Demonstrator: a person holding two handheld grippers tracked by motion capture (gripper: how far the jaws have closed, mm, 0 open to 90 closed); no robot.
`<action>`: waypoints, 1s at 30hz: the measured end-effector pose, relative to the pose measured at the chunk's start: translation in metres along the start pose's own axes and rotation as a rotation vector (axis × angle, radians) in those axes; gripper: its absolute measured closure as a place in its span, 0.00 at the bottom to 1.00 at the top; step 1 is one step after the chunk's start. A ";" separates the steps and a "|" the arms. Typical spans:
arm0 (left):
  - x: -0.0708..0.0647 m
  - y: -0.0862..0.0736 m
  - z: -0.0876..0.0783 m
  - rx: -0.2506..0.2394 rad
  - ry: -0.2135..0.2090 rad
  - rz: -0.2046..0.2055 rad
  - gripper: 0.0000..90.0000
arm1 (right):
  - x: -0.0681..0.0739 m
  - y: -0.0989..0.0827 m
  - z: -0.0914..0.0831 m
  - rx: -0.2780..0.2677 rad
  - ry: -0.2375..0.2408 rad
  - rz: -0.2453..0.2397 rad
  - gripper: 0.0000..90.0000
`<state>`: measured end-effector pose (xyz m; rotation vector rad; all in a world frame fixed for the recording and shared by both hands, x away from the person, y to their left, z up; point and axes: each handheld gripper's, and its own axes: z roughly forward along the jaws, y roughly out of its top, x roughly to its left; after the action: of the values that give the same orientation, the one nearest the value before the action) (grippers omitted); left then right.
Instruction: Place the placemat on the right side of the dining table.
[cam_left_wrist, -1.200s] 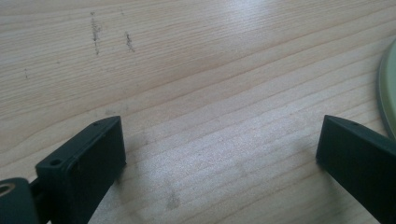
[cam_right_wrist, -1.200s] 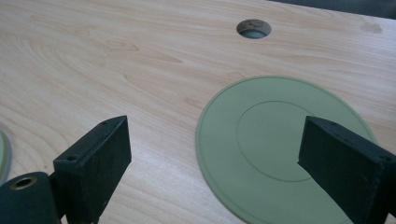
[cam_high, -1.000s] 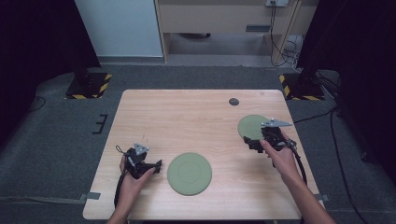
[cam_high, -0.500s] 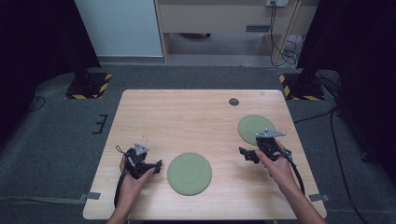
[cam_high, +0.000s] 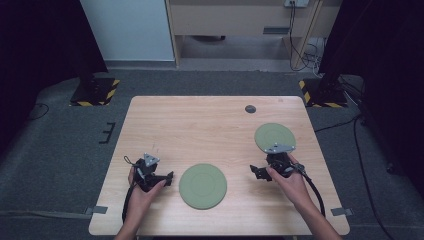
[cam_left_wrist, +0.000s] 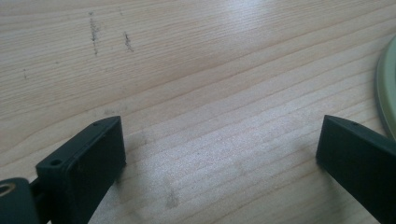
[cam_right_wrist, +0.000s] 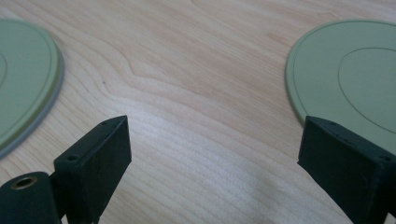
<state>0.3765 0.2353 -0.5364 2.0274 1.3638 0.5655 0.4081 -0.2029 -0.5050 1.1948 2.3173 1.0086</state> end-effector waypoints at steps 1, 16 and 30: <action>0.000 0.000 0.000 0.000 0.000 0.001 0.01 | 0.001 0.000 0.000 0.006 -0.005 -0.006 0.11; 0.000 0.000 0.000 0.000 -0.002 0.002 0.01 | 0.020 -0.008 0.007 0.016 0.019 -0.021 0.11; 0.000 0.000 -0.001 0.001 -0.004 0.005 0.01 | 0.029 -0.016 0.014 0.021 0.025 -0.012 0.12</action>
<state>0.3759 0.2355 -0.5364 2.0318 1.3571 0.5627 0.3903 -0.1794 -0.5260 1.1811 2.3571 1.0022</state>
